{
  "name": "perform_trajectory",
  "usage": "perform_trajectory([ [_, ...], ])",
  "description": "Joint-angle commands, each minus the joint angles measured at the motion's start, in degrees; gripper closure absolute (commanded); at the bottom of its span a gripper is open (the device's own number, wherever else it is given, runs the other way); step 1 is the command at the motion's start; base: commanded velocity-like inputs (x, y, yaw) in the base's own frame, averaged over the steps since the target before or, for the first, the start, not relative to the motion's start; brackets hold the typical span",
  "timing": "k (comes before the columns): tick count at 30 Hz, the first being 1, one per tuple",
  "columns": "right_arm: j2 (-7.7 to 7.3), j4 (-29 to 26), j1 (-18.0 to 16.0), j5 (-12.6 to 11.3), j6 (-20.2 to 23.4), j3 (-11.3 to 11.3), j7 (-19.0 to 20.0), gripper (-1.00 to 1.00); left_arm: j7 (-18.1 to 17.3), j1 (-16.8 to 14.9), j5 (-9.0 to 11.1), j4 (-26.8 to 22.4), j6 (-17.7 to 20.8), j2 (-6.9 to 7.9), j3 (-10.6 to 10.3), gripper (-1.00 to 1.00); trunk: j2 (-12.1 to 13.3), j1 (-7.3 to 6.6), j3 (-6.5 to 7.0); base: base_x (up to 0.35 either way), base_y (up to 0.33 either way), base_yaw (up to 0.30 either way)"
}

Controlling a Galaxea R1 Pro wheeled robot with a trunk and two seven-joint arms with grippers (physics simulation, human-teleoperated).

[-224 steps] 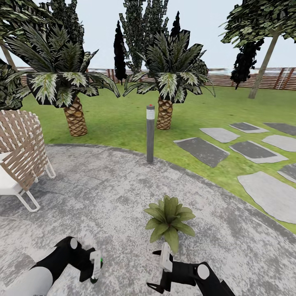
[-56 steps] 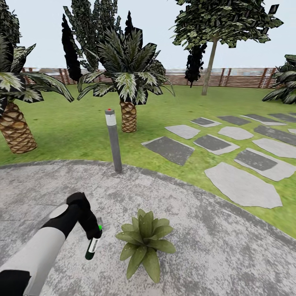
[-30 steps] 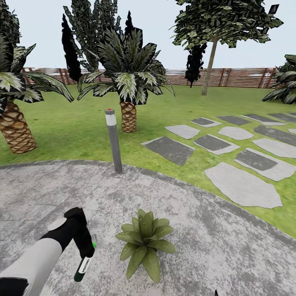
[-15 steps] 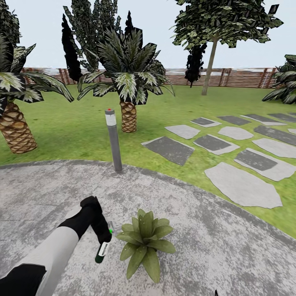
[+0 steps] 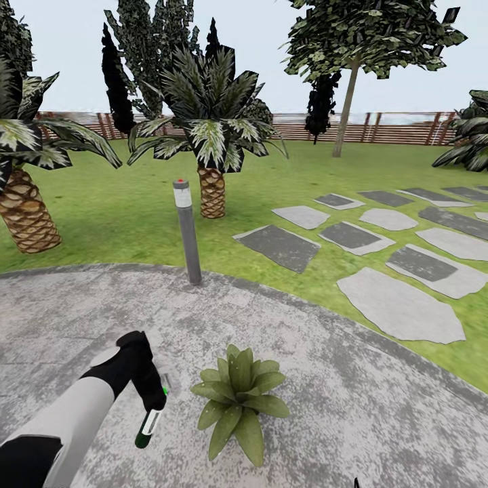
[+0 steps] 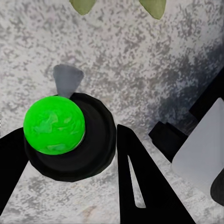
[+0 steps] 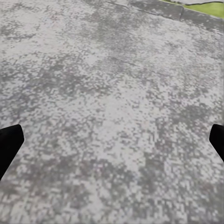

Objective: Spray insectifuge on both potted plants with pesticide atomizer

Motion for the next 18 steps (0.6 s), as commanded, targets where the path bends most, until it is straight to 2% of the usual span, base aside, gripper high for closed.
perform_trajectory([
  [1, -0.02, 0.07, -0.04, 0.59, -0.15, -0.24, -0.39, -1.00, -0.31, -0.03, -0.02, -0.07, 0.59, 0.18, 0.07, 1.00, -0.02, -0.01, -0.05, 0.000, 0.000, 0.000],
  [5, -0.03, 0.07, -0.03, 0.58, -0.15, -0.24, -0.39, -1.00, 0.40, 0.11, -0.07, 0.57, 0.15, 0.84, 2.91, 1.00, -0.02, -0.01, -0.05, 0.000, 0.000, 0.000],
  [6, -0.03, 0.07, -0.04, 0.58, -0.15, -0.24, -0.39, -1.00, 1.81, 0.48, -0.02, 0.89, 0.02, 0.99, 3.54, 1.00, -0.02, -0.01, -0.05, 0.000, 0.000, 0.000],
  [9, -0.04, -0.21, -0.03, 0.48, -0.21, -0.39, -0.54, -1.00, 3.69, 2.07, 0.06, 1.00, -0.06, 0.88, 3.86, 1.00, -0.02, -0.01, -0.05, 0.000, 0.000, 0.000],
  [12, -0.64, -1.21, -0.04, 0.38, -0.20, -0.66, -0.55, -1.00, 5.96, 2.43, 0.99, 1.02, -0.04, 0.44, 4.28, 1.00, -0.02, -0.01, -0.05, 0.000, 0.000, 0.000],
  [15, -1.10, -1.68, -0.04, 0.65, -0.16, -0.36, -0.29, -1.00, 7.87, 2.49, 3.07, 1.02, 0.31, -0.04, 4.72, 1.00, -0.02, -0.01, -0.05, 0.000, 0.000, 0.000],
  [17, -2.00, -1.76, -0.04, 0.76, -0.22, -0.22, -0.20, -1.00, 8.61, 2.48, 3.45, 0.89, 0.56, -1.71, 4.71, 1.00, -0.02, -0.01, -0.05, 0.000, 0.000, 0.000],
  [18, -2.08, -1.77, -0.04, 0.79, -0.23, -0.19, -0.17, -1.00, 8.96, 2.46, 3.46, 0.90, 0.58, -2.01, 4.68, 1.00, -0.02, -0.01, -0.05, 0.000, 0.000, 0.000],
])
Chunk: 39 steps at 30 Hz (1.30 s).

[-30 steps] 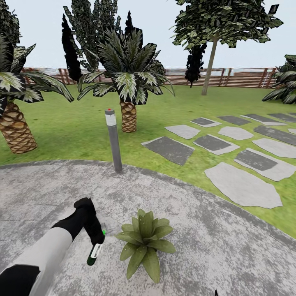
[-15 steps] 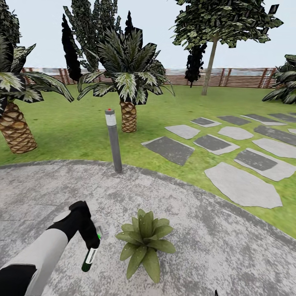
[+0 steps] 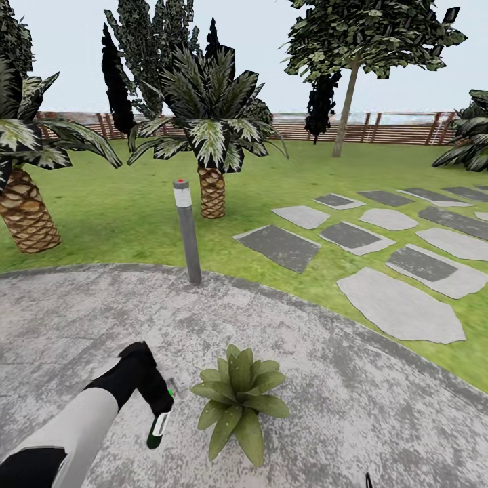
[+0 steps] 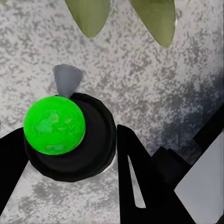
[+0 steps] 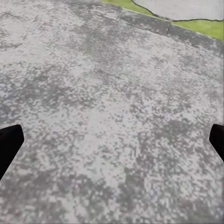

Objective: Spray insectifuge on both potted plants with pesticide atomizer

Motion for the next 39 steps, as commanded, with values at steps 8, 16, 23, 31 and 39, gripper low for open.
perform_trajectory([
  [8, -0.79, 0.09, -0.04, 0.72, -0.17, -0.19, -0.34, -1.00, 3.84, 0.11, 0.04, 3.45, 0.63, -0.53, -0.03, 1.00, -0.02, -0.01, -0.05, 0.000, 0.000, 0.000],
  [16, -1.39, 0.21, -0.04, 0.76, -0.17, -0.10, -0.33, -1.00, 9.30, 0.25, 2.48, 7.38, 0.63, -0.53, 0.04, 1.00, -0.02, -0.01, -0.05, 0.000, 0.000, 0.000],
  [23, -1.39, 0.23, -0.04, 0.76, -0.17, -0.10, -0.38, -1.00, 9.73, 2.04, 4.85, 7.34, 0.63, -0.63, -0.01, 1.00, -0.02, -0.01, -0.05, 0.121, 0.000, 0.000],
  [31, -1.39, 0.30, -0.04, 0.76, -0.17, -0.10, -0.40, -1.00, 11.35, 6.70, 4.95, 7.32, 0.29, -0.45, 0.05, 1.00, -0.02, -0.01, -0.05, 0.029, 0.000, 0.000],
  [39, -1.39, 0.39, -0.04, 0.76, -0.17, -0.10, -0.41, -1.00, 13.50, 7.01, 7.92, 6.11, 0.65, -0.02, 5.03, 1.00, -0.02, -0.01, -0.05, 0.000, 0.000, 0.000],
])
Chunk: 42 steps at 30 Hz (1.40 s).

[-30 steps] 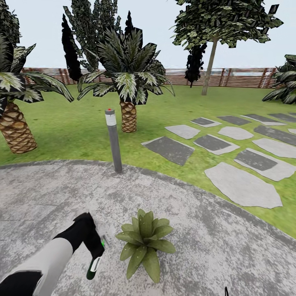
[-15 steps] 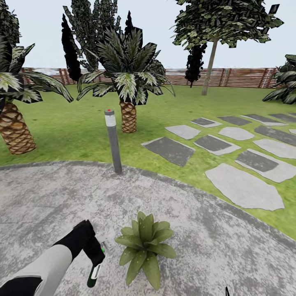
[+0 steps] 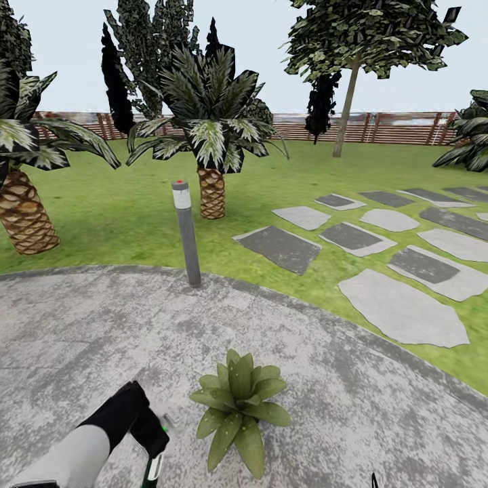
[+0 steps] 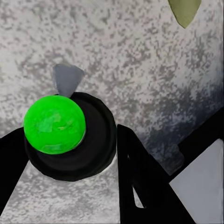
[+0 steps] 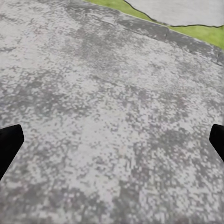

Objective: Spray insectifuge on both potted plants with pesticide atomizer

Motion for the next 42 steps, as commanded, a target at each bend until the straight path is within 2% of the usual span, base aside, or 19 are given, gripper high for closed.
perform_trajectory([
  [1, -0.02, 0.08, -0.04, 0.60, -0.15, -0.24, -0.38, -1.00, -0.41, -0.23, -0.29, -0.09, 0.53, -0.16, 0.71, 1.00, -0.02, -0.01, -0.05, 0.000, 0.000, 0.000],
  [3, -0.02, 0.08, -0.04, 0.60, -0.15, -0.24, -0.38, -1.00, -0.47, -1.39, -0.23, -0.10, 0.74, -0.39, 1.02, 1.00, -0.02, -0.01, -0.05, 0.000, 0.000, 0.000],
  [5, -0.02, 0.09, -0.04, 0.60, -0.15, -0.24, -0.36, -1.00, -0.73, -3.94, -0.12, -0.03, 2.98, -0.38, 1.06, 1.00, -0.02, -0.01, -0.05, 0.000, 0.000, 0.000],
  [8, -0.02, 0.09, -0.04, 0.60, -0.15, -0.24, -0.36, -1.00, -2.81, -4.38, -0.68, 0.18, 4.85, -0.15, 0.69, 1.00, -0.02, -0.01, -0.05, 0.000, 0.000, 0.000],
  [10, 0.00, 0.09, -0.04, 0.60, -0.15, -0.24, -0.37, -1.00, -4.11, -4.19, -1.08, 0.62, 4.85, 0.06, -0.12, 1.00, -0.02, -0.01, -0.05, 0.000, 0.000, 0.000],
  [14, 0.02, 0.09, -0.04, 0.60, -0.15, -0.18, -0.37, -1.00, -4.60, -4.11, -2.55, 0.93, 4.96, 0.00, -3.25, 1.00, -0.02, -0.01, -0.05, 0.000, 0.000, 0.000],
  [17, 0.03, 0.09, -0.04, 0.60, -0.15, -0.20, -0.33, -1.00, -6.49, -4.26, -2.82, 0.91, 5.17, -0.19, -3.77, 1.00, -0.02, -0.01, -0.05, 0.000, 0.000, 0.000],
  [20, 0.02, 0.09, -0.04, 0.60, -0.17, -0.19, -0.35, -1.00, -11.79, -4.78, -3.07, 0.59, 5.54, 0.26, -3.77, 1.00, -0.02, -0.01, -0.05, 0.000, 0.000, 0.000],
  [22, 0.01, 0.09, -0.04, 0.60, -0.17, -0.19, -0.34, -1.00, -13.07, -4.84, -3.15, 0.32, 5.58, 0.65, -3.77, 1.00, -0.02, -0.01, -0.05, 0.000, 0.000, 0.000],
  [24, 0.00, 0.09, -0.04, 0.60, -0.19, -0.16, -0.33, -1.00, -13.71, -4.56, -3.20, 0.24, 5.55, 2.12, -3.77, 1.00, -0.02, -0.01, -0.05, 0.000, 0.000, 0.000],
  [27, 0.04, 0.09, -0.04, 0.60, -0.21, -0.16, -0.33, -1.00, -13.40, -4.13, -3.23, 0.82, 5.10, 3.66, -3.81, 1.00, -0.02, -0.01, -0.05, 0.000, 0.000, 0.000],
  [29, 0.04, 0.09, -0.04, 0.60, -0.20, -0.16, -0.34, -1.00, -13.13, -2.31, -3.28, 0.95, 4.84, 4.25, -3.97, 1.00, -0.02, -0.01, -0.05, 0.000, 0.000, 0.000],
  [31, 0.06, 0.09, -0.04, 0.64, -0.20, -0.16, -0.30, -1.00, -12.16, -0.49, -3.25, 0.90, 4.70, 4.09, -3.95, 1.00, -0.02, -0.01, -0.05, 0.000, 0.000, 0.000],
  [35, 0.07, 0.15, -0.04, 0.68, -0.18, -0.15, -0.31, -1.00, -8.78, 0.37, -2.65, 0.42, 4.87, 3.87, -3.39, 1.00, -0.02, -0.01, -0.05, 0.000, 0.000, 0.000],
  [38, 0.07, 0.17, -0.04, 0.69, -0.16, -0.15, -0.33, -1.00, -8.38, -0.26, -2.39, -0.05, 5.31, 3.75, -3.21, 1.00, -0.02, -0.01, -0.05, 0.000, 0.000, 0.000],
  [42, 0.07, 0.16, -0.04, 0.69, -0.15, -0.15, -0.33, -1.00, -8.44, -4.43, -1.74, -0.88, 5.80, 3.97, -3.00, 1.00, -0.02, -0.01, -0.05, 0.000, 0.000, 0.000],
])
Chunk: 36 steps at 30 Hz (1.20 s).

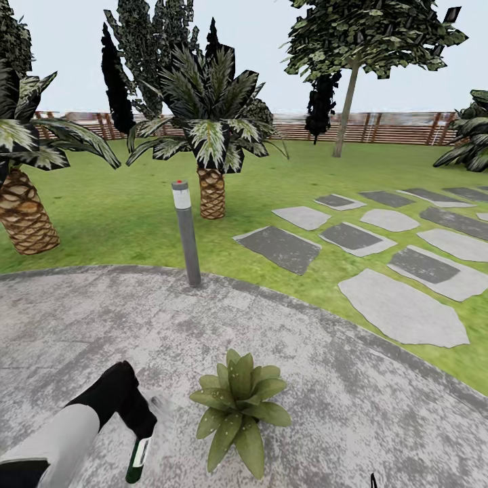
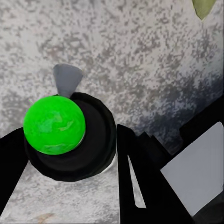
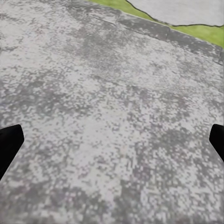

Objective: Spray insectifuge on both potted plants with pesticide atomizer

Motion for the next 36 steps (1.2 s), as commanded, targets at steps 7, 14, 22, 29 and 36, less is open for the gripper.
perform_trajectory([
  [7, -0.01, 0.01, -0.04, 0.55, -0.24, -0.25, -0.39, -1.00, 0.37, -1.57, -0.15, 0.31, 1.13, 1.74, 0.18, 1.00, -0.02, -0.01, -0.06, 0.000, 0.000, 0.000],
  [14, -0.01, 0.00, -0.04, 0.60, -0.24, -0.25, -0.33, -1.00, 5.52, 0.23, 1.19, 0.69, 1.07, 1.22, 1.13, 1.00, -0.02, -0.01, -0.06, 0.000, 0.000, 0.000],
  [22, -0.01, -0.17, -0.04, 0.52, -0.33, -0.25, -0.42, -1.00, 14.22, 3.51, 8.00, 3.67, -1.97, -2.84, 4.88, 1.00, -0.02, -0.01, -0.06, 0.000, -0.004, 0.126],
  [29, -0.01, -0.18, -0.04, 0.52, -0.33, -0.25, -0.42, -1.00, 16.22, 3.89, 8.26, 4.20, -3.57, -3.17, 5.00, 1.00, -0.02, -0.01, -0.06, 0.052, -0.208, 0.016],
  [36, -0.01, -0.18, -0.04, 0.52, -0.33, -0.26, -0.50, -1.00, 17.21, 4.05, 8.18, 4.73, -3.59, -3.07, 5.07, 1.00, -0.02, -0.01, -0.06, -0.129, -0.233, 0.006],
])
